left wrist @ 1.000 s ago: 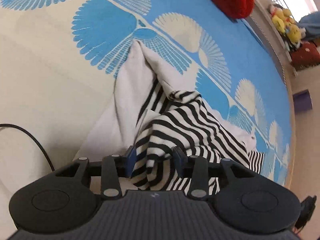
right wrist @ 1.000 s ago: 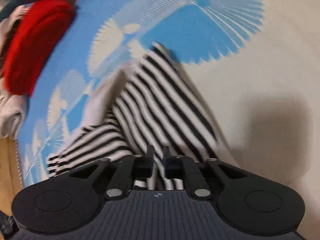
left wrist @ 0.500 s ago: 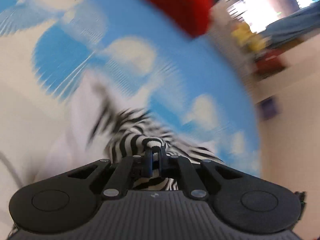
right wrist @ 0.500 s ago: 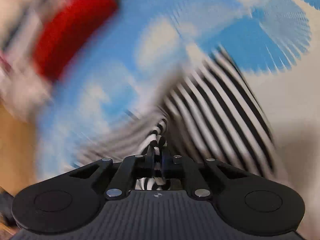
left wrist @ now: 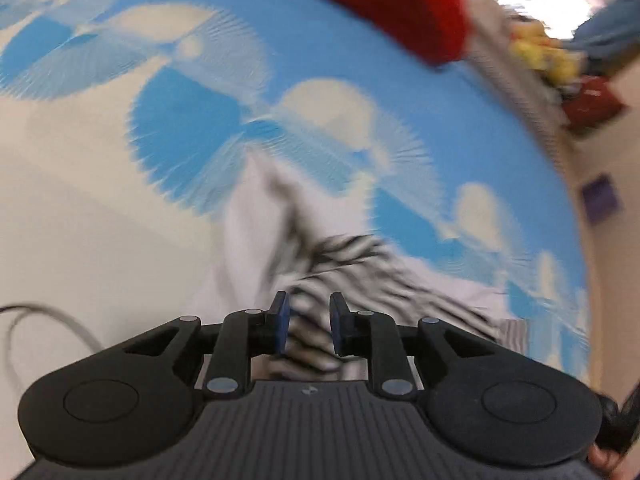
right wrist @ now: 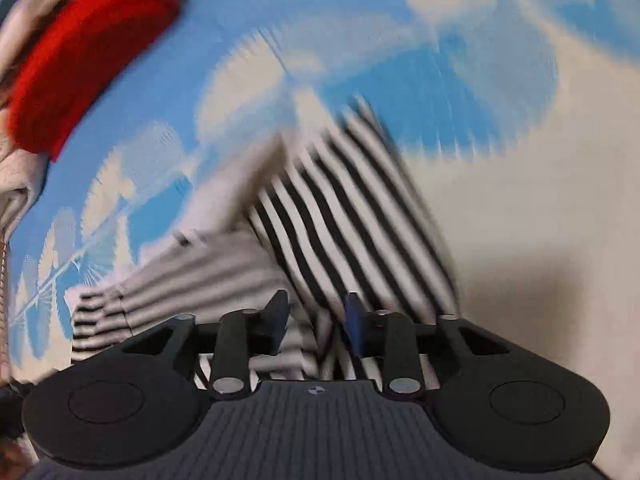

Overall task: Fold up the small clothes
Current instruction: 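Grasp the hem with the right gripper while the left gripper lifts the collar end, folding in half, then open both grippers and release the folded striped shirt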

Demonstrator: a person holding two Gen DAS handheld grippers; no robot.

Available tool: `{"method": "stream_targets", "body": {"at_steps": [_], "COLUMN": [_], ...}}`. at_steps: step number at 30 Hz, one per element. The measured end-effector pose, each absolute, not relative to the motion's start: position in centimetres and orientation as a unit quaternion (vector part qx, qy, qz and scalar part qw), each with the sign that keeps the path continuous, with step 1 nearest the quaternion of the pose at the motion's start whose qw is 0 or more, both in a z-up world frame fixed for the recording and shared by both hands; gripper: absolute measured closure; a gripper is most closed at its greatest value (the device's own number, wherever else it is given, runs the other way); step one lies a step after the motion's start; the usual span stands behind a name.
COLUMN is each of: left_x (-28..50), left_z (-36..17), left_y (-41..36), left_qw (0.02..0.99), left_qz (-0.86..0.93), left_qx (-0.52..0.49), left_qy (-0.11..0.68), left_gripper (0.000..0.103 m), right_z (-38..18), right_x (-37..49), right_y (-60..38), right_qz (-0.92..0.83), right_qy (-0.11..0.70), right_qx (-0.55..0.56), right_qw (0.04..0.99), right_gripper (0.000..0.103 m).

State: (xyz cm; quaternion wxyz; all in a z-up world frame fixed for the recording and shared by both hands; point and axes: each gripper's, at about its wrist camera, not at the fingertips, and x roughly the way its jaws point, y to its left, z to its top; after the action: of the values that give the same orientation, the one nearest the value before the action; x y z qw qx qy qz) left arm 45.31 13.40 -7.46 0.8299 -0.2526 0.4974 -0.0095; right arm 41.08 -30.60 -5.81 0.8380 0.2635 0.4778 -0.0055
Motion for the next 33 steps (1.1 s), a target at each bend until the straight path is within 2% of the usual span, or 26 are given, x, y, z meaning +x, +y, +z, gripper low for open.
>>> {"method": "stream_targets", "body": {"at_steps": [2,4,7,8,9,10,14,17,18,20,23,24,25,30,33], "left_x": [45.3,45.7,45.9,45.8,45.7,45.7,45.4,45.3,45.1,44.8,44.0,43.4,42.9,38.2,33.6], "left_z": [-7.5,-8.9,-12.9,-13.3,-12.7,-11.8,-8.0,-10.6,-12.4,-13.0,-10.2,-9.0,-8.1,-2.7,1.3], "left_y": [12.3,11.2,10.4,10.6,10.8,10.6,8.9,7.8,8.1,8.5,8.4,8.2,7.9,5.1,4.0], "left_qw": [0.830,0.816,0.775,0.771,0.776,0.787,0.836,0.811,0.793,0.786,0.809,0.822,0.834,0.892,0.922], "left_qz": [-0.042,-0.056,0.017,0.026,0.024,0.018,-0.052,-0.042,-0.009,0.002,-0.011,-0.020,-0.023,-0.018,-0.026], "left_qx": [-0.247,-0.227,-0.160,-0.163,-0.167,-0.165,-0.147,-0.103,-0.080,-0.093,-0.095,-0.098,-0.098,-0.045,-0.030], "left_qy": [0.497,0.528,0.611,0.615,0.608,0.595,0.525,0.574,0.604,0.612,0.581,0.561,0.543,0.450,0.385], "left_gripper": [0.081,0.082,0.088,0.088,0.088,0.087,0.087,0.085,0.085,0.085,0.080,0.073,0.067,0.062,0.052], "right_z": [-4.4,-4.5,-7.5,-9.0,-9.8,-10.1,-6.5,-6.2,-7.0,-10.1,-10.0,-9.0,-8.0,-1.0,2.6], "right_x": [40.6,40.8,41.9,42.0,42.0,41.9,41.8,42.3,42.6,42.5,42.1,41.8,41.3,36.1,31.4], "right_y": [-30.3,-29.4,-28.3,-27.9,-27.7,-27.8,-26.9,-26.1,-26.2,-25.9,-25.9,-25.9,-26.1,-27.4,-28.5], "right_qz": [0.021,0.057,0.080,0.062,0.053,0.049,0.060,0.089,0.084,0.057,0.051,0.053,0.054,0.038,0.045], "right_qy": [0.442,0.440,0.517,0.552,0.565,0.565,0.507,0.488,0.507,0.554,0.551,0.536,0.518,0.387,0.323], "right_qx": [0.256,0.261,0.268,0.251,0.243,0.245,0.223,0.211,0.205,0.186,0.185,0.185,0.189,0.200,0.194], "right_qw": [0.859,0.857,0.809,0.793,0.787,0.786,0.831,0.842,0.833,0.809,0.812,0.822,0.832,0.899,0.925], "right_gripper": [0.063,0.063,0.063,0.064,0.068,0.068,0.065,0.058,0.058,0.061,0.063,0.062,0.061,0.061,0.060]}}
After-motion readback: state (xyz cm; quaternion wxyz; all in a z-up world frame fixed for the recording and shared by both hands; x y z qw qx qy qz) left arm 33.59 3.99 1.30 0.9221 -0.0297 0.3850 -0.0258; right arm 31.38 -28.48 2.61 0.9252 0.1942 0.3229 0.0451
